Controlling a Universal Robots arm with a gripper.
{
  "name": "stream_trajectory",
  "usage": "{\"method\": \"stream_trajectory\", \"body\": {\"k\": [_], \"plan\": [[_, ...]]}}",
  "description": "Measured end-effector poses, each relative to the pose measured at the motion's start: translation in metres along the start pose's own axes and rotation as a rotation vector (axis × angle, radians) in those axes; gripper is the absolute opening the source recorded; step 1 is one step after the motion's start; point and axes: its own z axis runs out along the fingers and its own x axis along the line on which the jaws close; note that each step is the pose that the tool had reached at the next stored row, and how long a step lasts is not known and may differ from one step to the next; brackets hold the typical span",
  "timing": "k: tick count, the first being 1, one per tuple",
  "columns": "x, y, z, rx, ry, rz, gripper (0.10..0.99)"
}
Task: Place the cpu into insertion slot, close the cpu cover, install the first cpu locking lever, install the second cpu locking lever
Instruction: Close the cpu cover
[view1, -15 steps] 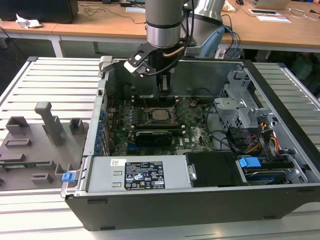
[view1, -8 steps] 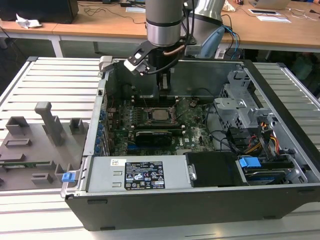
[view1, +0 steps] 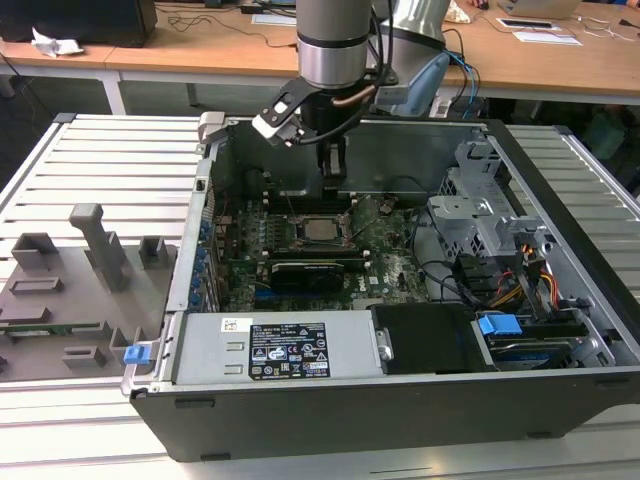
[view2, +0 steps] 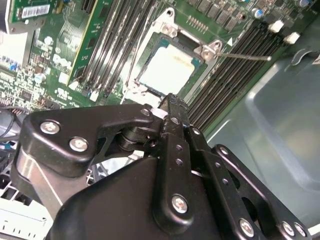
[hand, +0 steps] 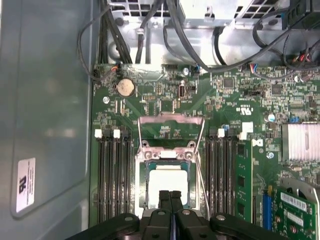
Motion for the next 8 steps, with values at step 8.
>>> {"method": "stream_trajectory", "body": {"k": [8], "plan": [[0.0001,0.0174,0.0012,0.0,0.0,0.0,0.106]]}}
